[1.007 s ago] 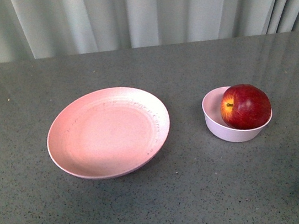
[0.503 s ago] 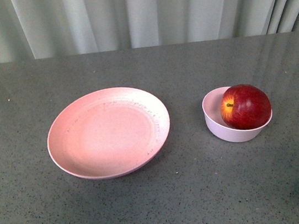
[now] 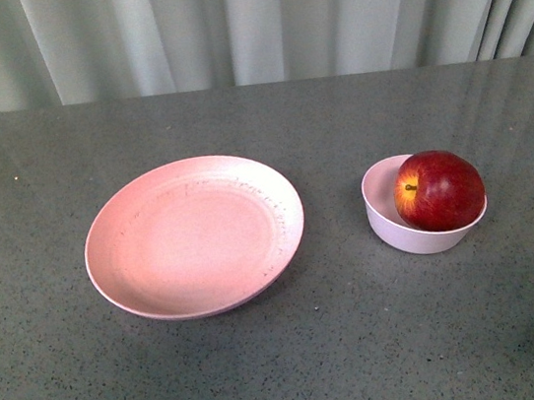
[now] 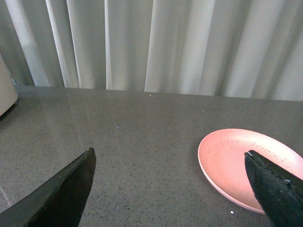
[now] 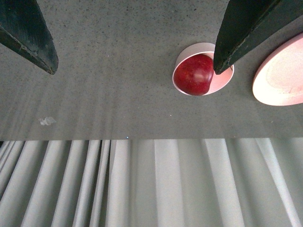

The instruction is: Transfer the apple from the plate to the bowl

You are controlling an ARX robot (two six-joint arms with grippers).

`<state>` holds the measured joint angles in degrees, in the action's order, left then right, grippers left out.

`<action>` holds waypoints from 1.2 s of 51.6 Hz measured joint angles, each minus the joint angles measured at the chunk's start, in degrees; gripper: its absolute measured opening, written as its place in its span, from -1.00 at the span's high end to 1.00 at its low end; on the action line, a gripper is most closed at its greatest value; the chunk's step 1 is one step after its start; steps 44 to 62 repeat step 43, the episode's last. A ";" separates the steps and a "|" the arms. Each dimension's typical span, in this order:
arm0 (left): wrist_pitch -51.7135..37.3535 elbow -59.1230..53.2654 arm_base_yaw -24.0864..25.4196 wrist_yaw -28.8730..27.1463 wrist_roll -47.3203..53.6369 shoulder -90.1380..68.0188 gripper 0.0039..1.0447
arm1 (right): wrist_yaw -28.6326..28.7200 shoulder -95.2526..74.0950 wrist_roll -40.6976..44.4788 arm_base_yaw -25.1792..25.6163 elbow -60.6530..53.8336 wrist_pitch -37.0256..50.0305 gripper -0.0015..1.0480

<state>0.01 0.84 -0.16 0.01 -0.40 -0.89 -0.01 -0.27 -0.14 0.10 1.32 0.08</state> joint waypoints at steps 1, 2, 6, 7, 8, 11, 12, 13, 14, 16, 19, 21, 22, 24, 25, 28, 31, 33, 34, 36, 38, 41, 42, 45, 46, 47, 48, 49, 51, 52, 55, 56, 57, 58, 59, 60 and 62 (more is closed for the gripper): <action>0.00 0.00 0.00 0.00 0.00 0.00 -0.85 | 0.00 0.00 -0.02 0.00 0.00 0.00 -0.83; 0.00 0.00 0.00 0.00 -0.02 0.00 -0.82 | 0.00 0.00 0.00 0.00 0.00 0.00 -0.83; 0.00 0.00 0.00 0.00 0.00 0.00 -0.84 | 0.00 0.00 0.00 0.00 0.00 0.00 -0.83; 0.00 0.00 0.00 0.00 0.00 0.00 -0.84 | 0.00 0.00 0.00 0.00 0.00 0.00 -0.83; 0.00 0.00 0.00 0.00 -0.02 0.00 -0.83 | 0.00 0.00 -0.02 0.00 0.00 0.00 -0.83; 0.00 0.00 0.00 0.00 0.00 0.02 -0.83 | 0.00 0.00 -0.02 0.00 0.00 0.00 -0.83; 0.00 0.00 0.00 0.00 0.00 0.00 -0.83 | 0.00 0.00 0.00 0.00 0.00 0.00 -0.83; 0.00 0.00 0.00 0.00 0.00 0.02 -0.83 | 0.00 0.00 0.00 0.00 0.00 0.00 -0.83; 0.00 0.00 0.00 0.00 0.00 0.02 -0.83 | 0.02 0.00 -0.02 0.00 0.00 0.00 -0.83; 0.00 0.00 0.00 0.00 -0.02 0.02 -0.84 | 0.00 0.00 0.00 0.00 0.00 0.00 -0.83; 0.00 0.00 0.00 0.00 -0.02 0.02 -0.83 | 0.00 0.00 0.00 0.00 0.00 0.00 -0.83; 0.00 0.00 0.00 0.00 -0.02 0.02 -0.84 | 0.00 0.00 0.00 0.00 0.00 0.00 -0.83; 0.00 0.00 0.00 0.00 -0.02 0.02 -0.84 | 0.00 0.00 -0.02 0.00 0.00 0.00 -0.83; 0.00 0.00 0.00 0.00 0.00 0.02 -0.84 | 0.00 0.00 -0.02 0.00 0.00 0.00 -0.83; 0.00 0.00 0.00 0.00 -0.02 0.02 -0.83 | 0.00 0.00 0.00 0.00 0.00 0.00 -0.83; 0.00 0.00 0.00 0.00 -0.02 0.02 -0.83 | 0.00 0.00 0.00 0.00 0.00 0.00 -0.83; 0.00 0.00 0.00 0.00 -0.02 0.02 -0.83 | 0.00 0.00 0.00 0.00 0.00 0.00 -0.83; 0.00 0.00 0.00 0.00 0.00 0.02 -0.83 | 0.00 0.00 0.00 0.00 0.00 0.00 -0.83; 0.00 0.00 0.00 0.00 0.00 0.02 -0.83 | 0.00 0.00 0.00 0.00 0.00 0.00 -0.83; 0.00 0.00 0.00 0.00 0.00 0.02 -0.83 | 0.00 0.00 0.00 0.00 0.00 0.00 -0.83; 0.00 0.00 0.00 0.00 0.00 0.02 -0.83 | 0.00 0.00 0.00 0.00 0.00 0.00 -0.83; 0.00 0.00 0.00 0.00 0.00 0.02 -0.84 | 0.00 0.00 -0.02 0.00 0.00 0.00 -0.83; 0.00 0.00 0.00 0.00 0.00 0.02 -0.83 | 0.00 0.00 -0.02 0.00 0.00 0.00 -0.83; 0.00 0.00 0.00 0.00 0.00 0.02 -0.83 | 0.02 0.00 0.00 0.00 0.00 0.00 -0.83; 0.00 0.00 0.00 0.00 0.00 0.02 -0.83 | 0.02 0.00 0.00 0.00 0.00 0.00 -0.83; 0.00 0.00 0.00 0.00 0.00 0.02 -0.83 | 0.02 0.00 0.00 0.00 0.00 0.00 -0.83; 0.00 0.00 0.00 0.00 0.00 0.02 -0.83 | 0.02 0.00 0.00 0.00 0.00 0.00 -0.83; 0.00 0.00 0.00 0.00 0.00 0.02 -0.83 | 0.02 0.00 0.00 0.00 0.00 0.00 -0.83; 0.00 0.00 0.00 0.00 0.00 0.02 -0.83 | 0.02 0.00 0.00 0.00 0.00 0.00 -0.83; 0.00 0.00 0.00 0.00 0.00 0.02 -0.83 | 0.02 0.00 0.00 0.00 0.00 0.00 -0.83; 0.00 0.00 0.00 0.00 0.00 0.02 -0.83 | 0.02 0.00 0.00 0.00 0.00 0.00 -0.83; 0.00 0.00 0.00 0.00 0.00 0.02 -0.83 | 0.02 0.00 0.00 0.00 0.00 0.00 -0.83; 0.00 0.00 0.00 0.00 0.00 0.02 -0.83 | 0.02 0.00 0.00 0.00 0.00 0.00 -0.83; 0.00 0.00 0.00 0.00 0.00 0.02 -0.83 | 0.02 0.00 0.00 0.00 0.00 0.00 -0.83; 0.00 0.00 0.00 0.00 0.00 0.02 -0.83 | 0.02 0.00 0.00 0.00 0.00 0.00 -0.83; 0.00 0.00 0.00 0.00 0.00 0.02 -0.83 | 0.02 0.00 0.00 0.00 0.00 0.00 -0.83; 0.00 0.00 0.00 0.00 0.00 0.02 -0.83 | 0.02 0.00 0.00 0.00 0.00 0.00 -0.83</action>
